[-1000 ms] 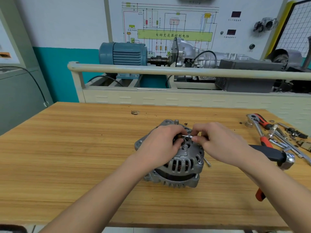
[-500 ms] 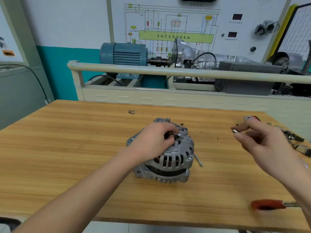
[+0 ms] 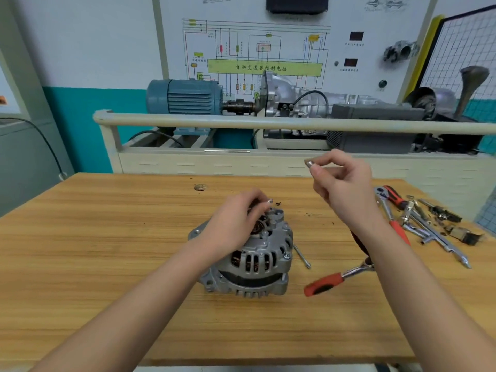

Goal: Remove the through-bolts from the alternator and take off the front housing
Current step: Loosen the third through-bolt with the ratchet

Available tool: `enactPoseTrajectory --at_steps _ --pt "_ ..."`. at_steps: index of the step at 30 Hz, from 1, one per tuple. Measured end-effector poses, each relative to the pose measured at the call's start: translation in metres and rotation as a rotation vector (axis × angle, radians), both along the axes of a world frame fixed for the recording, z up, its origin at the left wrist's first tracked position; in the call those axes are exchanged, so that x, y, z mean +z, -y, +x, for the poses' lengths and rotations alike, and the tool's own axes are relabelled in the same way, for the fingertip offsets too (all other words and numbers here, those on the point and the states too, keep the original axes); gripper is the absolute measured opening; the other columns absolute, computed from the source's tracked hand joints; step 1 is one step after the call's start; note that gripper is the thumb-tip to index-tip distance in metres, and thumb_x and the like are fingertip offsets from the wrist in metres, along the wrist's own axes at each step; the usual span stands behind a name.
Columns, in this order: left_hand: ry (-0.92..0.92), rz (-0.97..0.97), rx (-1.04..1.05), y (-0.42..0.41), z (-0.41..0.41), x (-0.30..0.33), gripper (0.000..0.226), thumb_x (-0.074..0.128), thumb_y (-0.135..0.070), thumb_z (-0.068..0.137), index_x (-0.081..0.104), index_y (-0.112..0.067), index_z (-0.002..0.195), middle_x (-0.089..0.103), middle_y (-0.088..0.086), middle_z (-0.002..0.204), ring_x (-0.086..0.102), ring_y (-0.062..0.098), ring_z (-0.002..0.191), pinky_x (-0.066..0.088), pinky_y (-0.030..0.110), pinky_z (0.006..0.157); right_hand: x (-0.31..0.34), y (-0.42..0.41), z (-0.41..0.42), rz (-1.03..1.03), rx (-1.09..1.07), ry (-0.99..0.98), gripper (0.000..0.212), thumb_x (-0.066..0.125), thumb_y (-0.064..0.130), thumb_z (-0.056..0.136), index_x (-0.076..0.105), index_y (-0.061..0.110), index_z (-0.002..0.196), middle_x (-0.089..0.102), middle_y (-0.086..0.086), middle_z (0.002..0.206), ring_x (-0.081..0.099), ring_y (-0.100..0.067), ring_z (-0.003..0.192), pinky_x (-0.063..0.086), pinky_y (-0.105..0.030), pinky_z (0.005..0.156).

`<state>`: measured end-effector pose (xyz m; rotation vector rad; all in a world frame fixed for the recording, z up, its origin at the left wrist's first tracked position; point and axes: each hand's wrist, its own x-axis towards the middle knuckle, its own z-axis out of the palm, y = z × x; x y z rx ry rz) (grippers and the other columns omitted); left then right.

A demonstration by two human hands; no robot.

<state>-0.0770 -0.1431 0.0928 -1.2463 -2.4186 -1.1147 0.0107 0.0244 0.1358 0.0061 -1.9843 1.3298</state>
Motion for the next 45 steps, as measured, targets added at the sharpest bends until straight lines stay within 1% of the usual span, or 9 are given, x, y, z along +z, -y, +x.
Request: enactPoseTrajectory --at_steps 2,6,13,17,20,23,29,35,45 --pt "0.009 0.123 -0.006 -0.003 0.002 0.006 0.015 0.043 -0.021 0.101 0.055 -0.015 0.094 0.062 -0.007 0.084 0.057 0.008 0.08 0.042 0.013 0.068 0.006 0.004 -0.003 -0.117 0.033 -0.053 0.016 0.054 0.001 0.094 0.057 0.006 0.079 0.042 -0.003 0.045 0.033 -0.006 0.035 0.026 -0.014 0.037" --pt "0.046 0.275 -0.105 -0.014 0.009 0.023 0.023 0.031 -0.023 0.104 0.043 -0.017 0.085 0.047 -0.003 0.07 0.045 0.013 0.063 0.042 0.032 0.062 0.015 0.01 -0.006 -0.166 0.064 -0.08 0.009 0.052 0.0 0.095 0.057 -0.006 0.091 0.041 -0.006 0.049 0.03 -0.004 0.033 0.023 -0.013 0.036" --pt "0.284 0.1 -0.322 -0.048 0.024 0.034 0.032 0.027 -0.033 0.104 0.046 -0.016 0.085 0.058 0.006 0.084 0.058 0.022 0.082 0.05 0.036 0.081 0.068 -0.004 0.011 -0.216 0.1 -0.218 0.017 0.051 0.006 0.097 0.063 0.011 0.086 0.042 0.006 0.042 0.028 -0.009 0.037 0.019 -0.012 0.038" --pt "0.231 -0.093 -0.409 -0.058 0.03 0.035 0.04 0.044 -0.052 0.093 0.044 -0.012 0.096 0.062 0.004 0.091 0.059 0.017 0.08 0.05 0.033 0.076 0.099 -0.011 0.02 -0.331 0.123 -0.318 0.017 0.05 0.013 0.097 0.063 0.013 0.087 0.04 0.005 0.045 0.026 -0.008 0.038 0.018 -0.013 0.04" --pt "0.277 -0.065 -0.441 -0.055 0.029 0.039 0.036 0.067 -0.036 0.087 0.035 -0.019 0.079 0.056 -0.006 0.072 0.056 0.001 0.062 0.052 0.031 0.067 0.108 -0.01 0.017 -0.382 0.136 -0.332 0.017 0.049 0.016 0.097 0.063 0.012 0.089 0.04 0.002 0.047 0.024 -0.008 0.037 0.017 -0.015 0.039" --pt "0.156 -0.072 -0.342 -0.035 0.021 0.046 0.04 0.07 -0.03 0.085 0.033 -0.022 0.074 0.051 -0.008 0.069 0.053 -0.005 0.055 0.046 0.017 0.056 0.104 -0.007 0.007 -0.458 0.232 -0.264 0.032 0.041 0.031 0.101 0.06 0.014 0.081 0.038 0.004 0.046 0.022 -0.008 0.038 0.016 -0.017 0.04" --pt "-0.084 -0.203 -0.043 0.012 0.005 0.04 0.036 0.069 -0.038 0.085 0.036 -0.029 0.075 0.051 -0.008 0.073 0.05 0.007 0.065 0.044 0.027 0.059 0.079 0.016 -0.022 -0.498 0.403 0.007 0.065 0.031 0.053 0.098 0.047 0.017 0.046 0.022 0.006 0.04 0.021 -0.012 0.038 0.023 -0.021 0.042" --pt "-0.216 -0.233 0.075 0.03 0.001 0.027 0.032 0.065 -0.04 0.087 0.036 -0.03 0.078 0.046 -0.012 0.069 0.043 0.0 0.061 0.03 0.019 0.051 0.061 0.042 -0.04 -0.536 0.376 0.04 0.073 0.027 0.061 0.093 0.046 0.014 0.04 0.023 0.006 0.034 0.023 -0.016 0.037 0.028 -0.025 0.047" --pt "-0.286 -0.234 0.142 0.038 -0.004 0.022 0.03 0.063 -0.042 0.088 0.041 -0.024 0.079 0.05 -0.011 0.068 0.055 0.012 0.066 0.049 0.032 0.061 0.053 0.048 -0.05 -0.609 0.406 -0.036 0.067 0.029 0.053 0.093 0.028 0.02 0.035 0.017 0.006 0.033 0.01 -0.011 0.033 0.014 -0.017 0.037"
